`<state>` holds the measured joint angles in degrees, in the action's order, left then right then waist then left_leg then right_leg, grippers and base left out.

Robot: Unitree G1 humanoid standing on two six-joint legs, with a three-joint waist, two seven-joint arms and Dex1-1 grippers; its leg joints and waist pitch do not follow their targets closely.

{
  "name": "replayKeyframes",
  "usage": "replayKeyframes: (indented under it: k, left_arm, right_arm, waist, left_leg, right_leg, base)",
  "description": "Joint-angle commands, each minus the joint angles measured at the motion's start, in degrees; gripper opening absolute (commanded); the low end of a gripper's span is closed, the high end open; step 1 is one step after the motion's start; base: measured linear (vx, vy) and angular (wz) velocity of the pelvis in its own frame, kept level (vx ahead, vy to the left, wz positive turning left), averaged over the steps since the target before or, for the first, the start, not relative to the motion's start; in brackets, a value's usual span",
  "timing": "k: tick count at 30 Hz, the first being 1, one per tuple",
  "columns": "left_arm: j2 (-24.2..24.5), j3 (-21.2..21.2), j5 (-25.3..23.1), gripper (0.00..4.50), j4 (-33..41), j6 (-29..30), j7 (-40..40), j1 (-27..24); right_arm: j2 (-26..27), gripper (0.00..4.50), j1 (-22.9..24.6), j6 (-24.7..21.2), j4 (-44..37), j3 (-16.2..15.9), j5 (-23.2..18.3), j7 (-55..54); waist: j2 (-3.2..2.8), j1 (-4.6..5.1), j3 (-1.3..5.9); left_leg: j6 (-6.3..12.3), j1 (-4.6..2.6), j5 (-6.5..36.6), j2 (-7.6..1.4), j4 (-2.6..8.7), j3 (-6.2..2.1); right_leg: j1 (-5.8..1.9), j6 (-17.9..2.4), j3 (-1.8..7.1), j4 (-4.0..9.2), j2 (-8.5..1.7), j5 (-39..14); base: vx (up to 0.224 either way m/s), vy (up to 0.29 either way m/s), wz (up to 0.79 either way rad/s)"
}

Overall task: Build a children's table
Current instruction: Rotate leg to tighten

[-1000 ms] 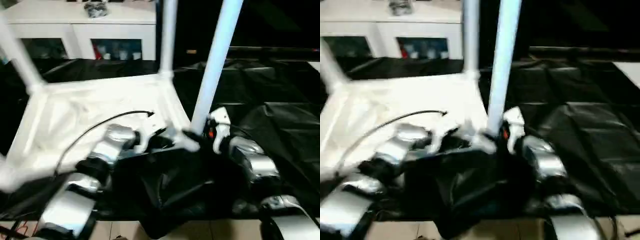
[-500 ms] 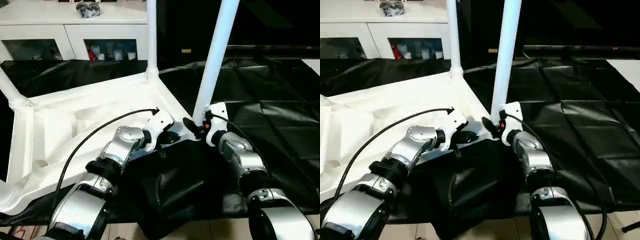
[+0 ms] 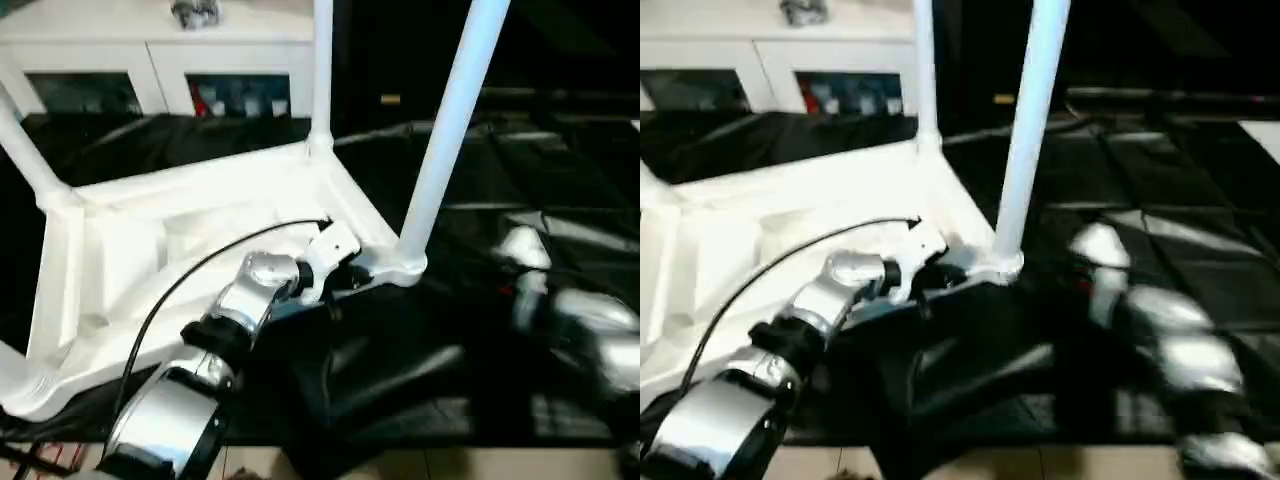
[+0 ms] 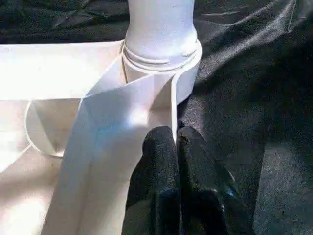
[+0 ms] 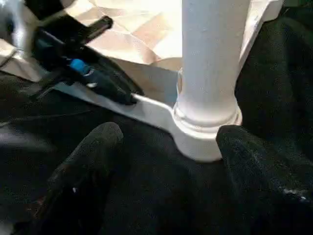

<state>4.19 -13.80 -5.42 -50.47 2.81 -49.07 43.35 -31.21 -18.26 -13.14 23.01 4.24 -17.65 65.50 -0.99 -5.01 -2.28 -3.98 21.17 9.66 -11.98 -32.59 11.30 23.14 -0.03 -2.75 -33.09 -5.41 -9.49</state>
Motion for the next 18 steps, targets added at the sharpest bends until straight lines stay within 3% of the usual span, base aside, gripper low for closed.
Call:
replayKeyframes:
  k: [1,4,5,8,9,12,14,15,16,17,18]
  left_arm:
    - [-0.22,-0.35,0.6,0.0,0.95,-1.69,-0.7,-0.32]
    - [-0.5,0.68,1.9,0.0,2.65,-0.95,-1.17,-1.05]
    - [-0.53,1.07,2.68,0.27,3.56,-0.13,-1.97,-1.3]
    - [-0.02,2.06,4.9,0.27,8.22,2.44,-3.85,-2.32]
    - [0.29,2.07,5.26,0.62,9.46,3.24,-4.44,-2.6]
    - [2.11,2.2,6.59,0.78,15.21,7.05,-6.41,-3.99]
    - [5.04,3.1,8.5,1.05,22.88,13.84,-8.44,-6.27]
    - [5.04,3.1,8.5,1.05,22.88,13.84,-8.44,-6.27]
    - [7.97,3.2,10.07,1.1,28.76,18.52,-10.7,-8.76]
    - [7.97,3.2,10.07,1.11,28.76,18.52,-10.7,-8.76]
    - [10.68,3.2,11.51,1.17,33.31,21.71,-12.89,-11.04]
  right_arm:
    - [-0.88,3.44,0.62,-2.57,-2.93,0.55,-2.16,2.03]
    - [-2.04,3.44,2.03,-5.29,-5.46,0.43,-3.76,2.81]
    - [-2.04,3.47,2.28,-5.82,-6.19,0.32,-4.01,2.68]
    - [-1.03,3.47,2.64,-6.79,-8.34,-0.82,-4.08,2.1]
    - [-0.61,3.49,2.46,-6.86,-8.37,-1.0,-3.94,1.72]
    - [1.27,3.49,1.44,-6.63,-7.83,-1.85,-3.32,-0.05]
    - [3.5,3.49,0.34,-6.71,-7.49,-3.05,-2.73,-2.09]
    - [3.5,3.49,0.34,-6.71,-7.49,-3.05,-2.73,-2.09]
    - [4.9,3.49,-0.2,-6.79,-7.24,-3.79,-2.49,-2.92]
    - [4.9,3.49,-0.2,-6.79,-7.24,-3.79,-2.49,-2.92]
    - [6.11,3.49,-0.82,-6.25,-6.37,-4.31,-2.03,-3.57]
  waist:
    - [1.57,-0.3,3.32]
    - [1.63,-0.3,3.35]
    - [1.62,-0.27,3.27]
    - [1.71,-0.47,3.52]
    - [1.44,-0.43,3.62]
    - [1.61,-0.33,3.62]
    - [1.76,-0.18,3.55]
    - [1.62,0.13,3.31]
    - [1.71,-0.04,3.38]
    - [1.63,0.22,3.34]
    - [1.3,0.23,3.32]
  left_leg:
    - [6.83,-0.28,12.07,-0.94,3.03,-0.22]
    - [6.55,-0.29,12.09,-0.97,3.01,-0.26]
    - [6.49,-0.22,11.97,-0.94,3.1,-0.3]
    - [6.31,-0.16,10.3,-1.13,3.02,-0.33]
    - [6.58,-0.24,9.5,-1.27,2.97,-0.3]
    - [6.75,-0.19,8.43,-1.34,2.89,-0.26]
    - [6.45,-0.23,8.16,-1.31,2.94,-0.25]
    - [6.43,0.11,8.41,-1.05,3.05,-0.22]
    - [6.24,-0.32,9.16,-1.07,2.95,-0.1]
    - [5.79,0.12,8.5,-1.1,3.17,-0.34]
    - [5.18,-0.31,9.22,-1.19,3.21,-0.25]
  right_leg:
    - [-2.88,-10.8,1.02,4.03,-2.12,-15.17]
    - [-2.68,-10.55,1.01,4.08,-2.23,-16.56]
    - [-2.76,-10.51,0.98,4.13,-2.2,-16.8]
    - [-2.78,-11.94,1.09,3.54,-2.35,-13.71]
    - [-2.6,-12.67,1.1,3.35,-2.22,-11.7]
    - [-2.69,-13.91,1.1,2.85,-2.29,-8.79]
    - [-2.76,-14.06,1.15,2.61,-2.39,-8.87]
    - [-2.69,-13.41,1.09,2.93,-2.16,-10.53]
    - [-2.47,-13.12,1.14,3.15,-2.11,-11.4]
    - [-2.78,-13.09,1.2,2.78,-2.27,-11.37]
    - [-2.38,-12.66,1.25,2.92,-2.15,-12.49]
  base:
    - [0.0,0.0,0.0]
    - [0.0,0.0,0.0]
    - [0.0,0.0,0.0]
    - [0.0,0.0,0.0]
    - [0.0,0.0,0.0]
    - [0.0,0.0,0.0]
    - [0.0,0.0,0.0]
    - [0.0,0.0,0.0]
    - [0.0,0.0,0.0]
    - [0.0,0.0,0.0]
    - [0.0,0.0,0.0]
